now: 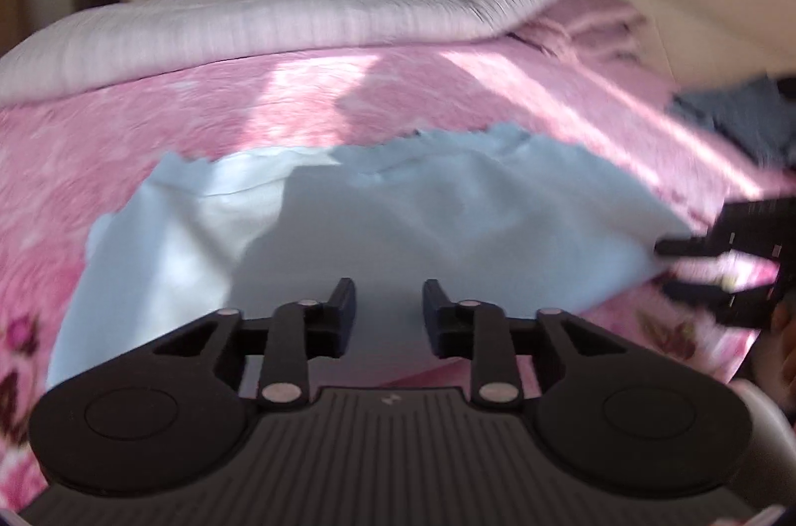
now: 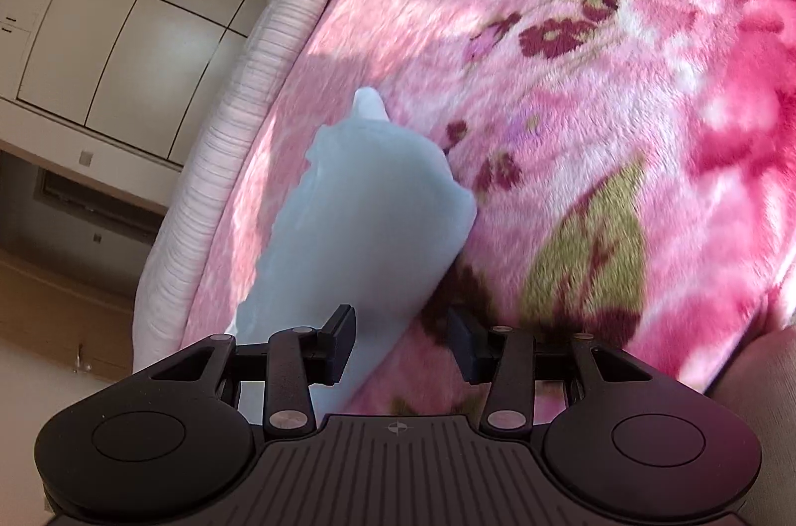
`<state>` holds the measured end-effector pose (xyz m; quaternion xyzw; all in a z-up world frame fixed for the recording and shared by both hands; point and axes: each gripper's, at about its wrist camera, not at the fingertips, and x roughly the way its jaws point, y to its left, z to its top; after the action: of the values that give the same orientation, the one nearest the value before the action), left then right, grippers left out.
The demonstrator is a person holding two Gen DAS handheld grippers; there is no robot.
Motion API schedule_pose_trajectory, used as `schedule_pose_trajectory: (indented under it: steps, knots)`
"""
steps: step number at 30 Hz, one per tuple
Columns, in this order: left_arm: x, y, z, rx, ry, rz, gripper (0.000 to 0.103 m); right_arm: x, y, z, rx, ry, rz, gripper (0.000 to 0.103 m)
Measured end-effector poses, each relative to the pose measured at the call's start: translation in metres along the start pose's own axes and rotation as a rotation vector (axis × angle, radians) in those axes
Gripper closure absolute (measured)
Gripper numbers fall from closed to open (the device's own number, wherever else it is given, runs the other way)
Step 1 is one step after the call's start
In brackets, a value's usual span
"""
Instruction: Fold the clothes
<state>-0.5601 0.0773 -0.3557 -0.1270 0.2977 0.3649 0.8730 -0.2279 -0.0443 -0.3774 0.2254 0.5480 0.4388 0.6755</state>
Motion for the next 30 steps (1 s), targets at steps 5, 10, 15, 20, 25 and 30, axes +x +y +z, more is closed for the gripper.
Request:
schedule_pose_trajectory:
  steps: [5,10,15,20,25,30]
  knots:
    - [0.021,-0.015,-0.012,0.134,0.038,0.012,0.081,0.004,-0.004,0.001,0.010,-0.035,0.016,0.058]
    - [0.024,-0.013,-0.014,0.131,0.043,0.010,0.081,0.012,-0.003,0.003,0.020,-0.081,0.018,0.058]
    - [0.021,-0.012,-0.010,0.108,0.044,-0.020,0.081,0.016,-0.002,0.006,0.057,-0.118,0.015,0.058]
    - [0.031,-0.017,-0.014,0.099,0.044,-0.004,0.082,0.019,0.002,0.007,0.038,-0.126,0.002,0.059]
    - [0.032,-0.007,-0.009,0.037,0.059,-0.035,0.082,0.027,0.004,0.010,0.013,-0.104,-0.043,0.082]
    - [0.017,0.020,-0.003,-0.126,0.049,-0.082,0.086,0.030,0.021,0.014,-0.094,-0.077,-0.117,0.090]
